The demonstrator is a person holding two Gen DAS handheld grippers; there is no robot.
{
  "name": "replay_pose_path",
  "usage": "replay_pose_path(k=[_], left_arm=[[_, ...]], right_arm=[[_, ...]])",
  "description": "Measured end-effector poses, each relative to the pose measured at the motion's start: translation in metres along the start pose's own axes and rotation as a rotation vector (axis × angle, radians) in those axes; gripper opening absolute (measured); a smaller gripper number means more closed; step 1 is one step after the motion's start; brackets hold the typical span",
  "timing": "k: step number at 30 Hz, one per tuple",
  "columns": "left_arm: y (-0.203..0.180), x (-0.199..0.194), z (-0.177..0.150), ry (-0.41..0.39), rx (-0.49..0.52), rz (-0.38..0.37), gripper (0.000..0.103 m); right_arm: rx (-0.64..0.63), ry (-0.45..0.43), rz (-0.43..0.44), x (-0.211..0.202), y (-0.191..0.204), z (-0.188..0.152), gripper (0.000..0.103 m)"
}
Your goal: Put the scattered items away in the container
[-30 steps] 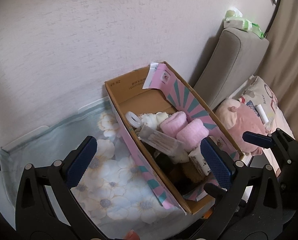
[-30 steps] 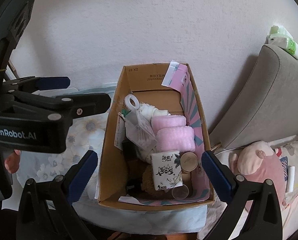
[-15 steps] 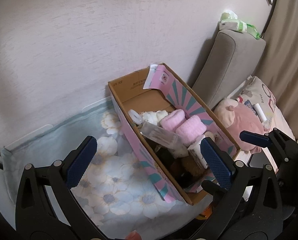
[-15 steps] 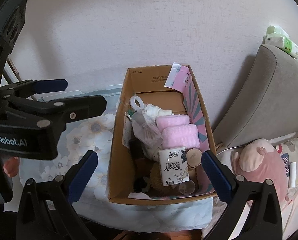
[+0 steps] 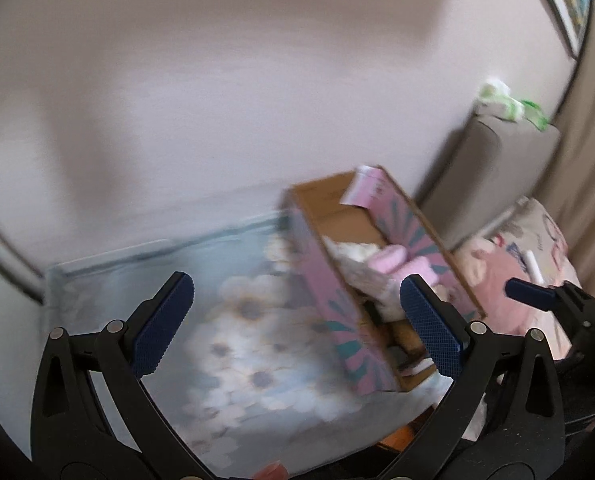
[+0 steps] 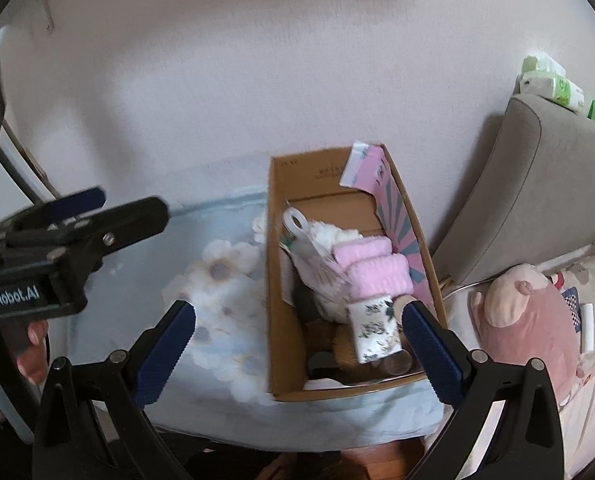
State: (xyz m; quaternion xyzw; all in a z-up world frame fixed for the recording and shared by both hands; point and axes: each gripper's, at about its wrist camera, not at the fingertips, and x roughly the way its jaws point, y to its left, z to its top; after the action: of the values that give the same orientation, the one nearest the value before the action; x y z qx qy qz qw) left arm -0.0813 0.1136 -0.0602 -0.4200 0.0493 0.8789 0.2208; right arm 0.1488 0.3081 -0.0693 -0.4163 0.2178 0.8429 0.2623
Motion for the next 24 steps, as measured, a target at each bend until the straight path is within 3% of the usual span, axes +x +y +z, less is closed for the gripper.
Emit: replay_pose_path(k=[16,24], left_arm=[[0.113,-0.071,-0.024,-0.069,-0.222,0.236,0.103],[0.136,-0.076,-0.040,-0.061,-0.257,0.258,0.103]], right_arm=[[-0.092,0.001,0.019,-0.005,0.077,0.038,0.102],[-0.100,0.019,0.044,0.006,0.100,0.035,0.102]])
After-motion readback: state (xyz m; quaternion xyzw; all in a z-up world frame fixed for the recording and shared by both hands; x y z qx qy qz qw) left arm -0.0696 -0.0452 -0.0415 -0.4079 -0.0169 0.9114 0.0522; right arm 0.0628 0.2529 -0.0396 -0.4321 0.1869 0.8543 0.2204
